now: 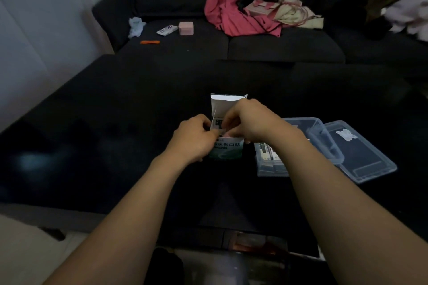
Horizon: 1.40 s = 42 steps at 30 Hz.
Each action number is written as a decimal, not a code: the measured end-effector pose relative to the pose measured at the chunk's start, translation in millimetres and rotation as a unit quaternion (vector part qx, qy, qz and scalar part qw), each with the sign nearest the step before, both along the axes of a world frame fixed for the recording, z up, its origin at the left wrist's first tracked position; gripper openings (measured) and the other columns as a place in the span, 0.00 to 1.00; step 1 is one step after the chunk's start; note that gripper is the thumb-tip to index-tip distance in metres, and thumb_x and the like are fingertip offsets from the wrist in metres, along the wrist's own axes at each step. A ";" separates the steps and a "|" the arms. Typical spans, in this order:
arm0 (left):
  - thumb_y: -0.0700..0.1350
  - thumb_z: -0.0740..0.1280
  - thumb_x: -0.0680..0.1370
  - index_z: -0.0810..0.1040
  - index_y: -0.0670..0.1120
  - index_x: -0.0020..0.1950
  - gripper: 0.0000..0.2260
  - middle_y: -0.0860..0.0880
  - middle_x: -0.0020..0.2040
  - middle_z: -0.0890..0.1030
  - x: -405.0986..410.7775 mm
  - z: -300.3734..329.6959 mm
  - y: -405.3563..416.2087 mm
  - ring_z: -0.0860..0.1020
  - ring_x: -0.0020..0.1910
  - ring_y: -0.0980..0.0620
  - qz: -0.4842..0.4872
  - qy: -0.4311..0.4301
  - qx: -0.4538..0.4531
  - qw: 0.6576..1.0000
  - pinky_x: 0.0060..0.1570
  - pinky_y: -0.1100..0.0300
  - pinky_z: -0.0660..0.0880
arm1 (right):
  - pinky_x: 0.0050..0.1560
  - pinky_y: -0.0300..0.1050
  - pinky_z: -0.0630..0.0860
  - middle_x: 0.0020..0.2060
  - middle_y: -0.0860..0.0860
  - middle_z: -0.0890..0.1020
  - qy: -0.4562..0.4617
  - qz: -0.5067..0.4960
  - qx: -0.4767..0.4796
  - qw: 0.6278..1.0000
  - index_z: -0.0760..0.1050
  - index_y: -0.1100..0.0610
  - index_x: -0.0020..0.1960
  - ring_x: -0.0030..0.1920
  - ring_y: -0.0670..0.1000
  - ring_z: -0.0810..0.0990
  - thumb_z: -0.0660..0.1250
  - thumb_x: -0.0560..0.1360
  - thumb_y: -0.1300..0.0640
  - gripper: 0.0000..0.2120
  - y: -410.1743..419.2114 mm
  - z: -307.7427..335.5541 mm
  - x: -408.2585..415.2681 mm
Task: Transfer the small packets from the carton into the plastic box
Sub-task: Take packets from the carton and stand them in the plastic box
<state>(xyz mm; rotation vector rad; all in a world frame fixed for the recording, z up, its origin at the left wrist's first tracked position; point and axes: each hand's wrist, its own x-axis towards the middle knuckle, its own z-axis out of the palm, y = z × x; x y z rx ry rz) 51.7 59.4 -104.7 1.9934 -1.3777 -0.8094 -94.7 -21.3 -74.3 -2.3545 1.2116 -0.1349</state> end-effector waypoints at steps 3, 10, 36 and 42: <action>0.51 0.65 0.81 0.75 0.53 0.57 0.07 0.49 0.49 0.82 0.8 -0.2 -0.9 0.84 0.42 0.47 -0.003 -0.006 0.009 1.000 0.32 0.57 0.80 | 0.51 0.54 0.82 0.53 0.52 0.81 0.029 -0.010 -0.060 0.998 0.85 0.48 0.50 0.50 0.56 0.82 0.76 0.73 0.57 0.07 1.2 -3.7 3.0; 0.49 0.66 0.80 0.77 0.52 0.55 0.05 0.48 0.47 0.82 0.4 0.3 2.0 0.85 0.40 0.46 -0.002 -0.018 -0.008 1.000 0.32 0.55 0.81 | 0.43 0.49 0.76 0.49 0.55 0.81 0.081 0.002 -0.174 0.981 0.80 0.56 0.56 0.47 0.57 0.82 0.73 0.75 0.53 0.11 10.5 -5.6 9.3; 0.53 0.65 0.79 0.77 0.47 0.59 0.14 0.50 0.53 0.76 -21.7 28.8 18.9 0.77 0.47 0.55 -0.002 -0.012 -0.382 0.924 0.44 0.65 0.73 | 0.30 0.41 0.81 0.40 0.61 0.86 -0.307 -0.070 0.096 0.944 0.84 0.61 0.51 0.30 0.50 0.81 0.71 0.76 0.65 0.05 14.3 59.8 -64.0; 0.53 0.50 0.87 0.80 0.43 0.57 0.22 0.42 0.44 0.86 -59.7 36.9 24.6 0.84 0.41 0.47 -0.071 0.333 -0.081 0.937 0.36 0.55 0.80 | 0.37 0.41 0.83 0.39 0.59 0.87 -0.275 -0.011 0.142 0.951 0.84 0.64 0.51 0.35 0.50 0.83 0.72 0.75 0.66 0.05 13.4 57.1 -78.6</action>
